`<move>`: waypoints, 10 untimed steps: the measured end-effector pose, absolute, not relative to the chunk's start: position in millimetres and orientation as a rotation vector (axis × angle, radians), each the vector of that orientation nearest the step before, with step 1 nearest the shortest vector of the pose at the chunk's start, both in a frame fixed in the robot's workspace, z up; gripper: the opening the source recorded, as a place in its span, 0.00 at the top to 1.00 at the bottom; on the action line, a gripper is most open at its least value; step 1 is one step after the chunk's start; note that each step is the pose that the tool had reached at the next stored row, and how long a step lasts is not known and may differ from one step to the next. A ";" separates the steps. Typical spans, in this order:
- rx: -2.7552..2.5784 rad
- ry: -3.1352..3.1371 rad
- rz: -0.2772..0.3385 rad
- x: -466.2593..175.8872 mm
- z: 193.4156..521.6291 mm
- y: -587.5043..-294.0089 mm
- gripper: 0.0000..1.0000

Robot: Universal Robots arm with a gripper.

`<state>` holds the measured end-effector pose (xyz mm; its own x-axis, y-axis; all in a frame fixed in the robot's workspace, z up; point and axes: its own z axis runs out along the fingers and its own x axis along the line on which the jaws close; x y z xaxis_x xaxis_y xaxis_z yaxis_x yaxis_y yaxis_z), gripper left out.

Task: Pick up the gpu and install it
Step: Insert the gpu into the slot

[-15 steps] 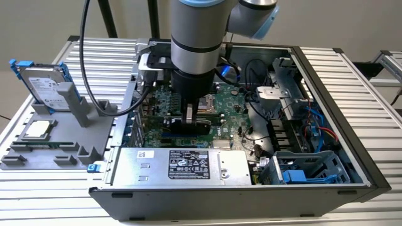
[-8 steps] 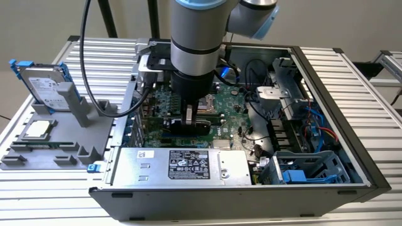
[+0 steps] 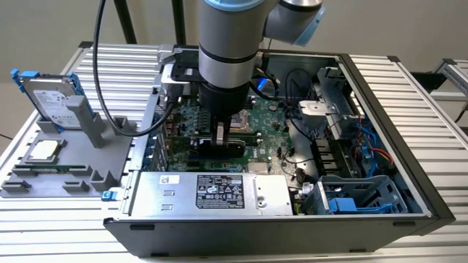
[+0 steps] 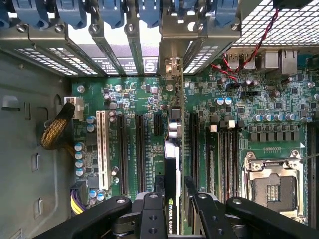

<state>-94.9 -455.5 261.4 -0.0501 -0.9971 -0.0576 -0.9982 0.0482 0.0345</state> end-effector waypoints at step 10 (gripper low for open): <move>-2.153 2.261 0.101 -95.2 261.4 -455.3 1.00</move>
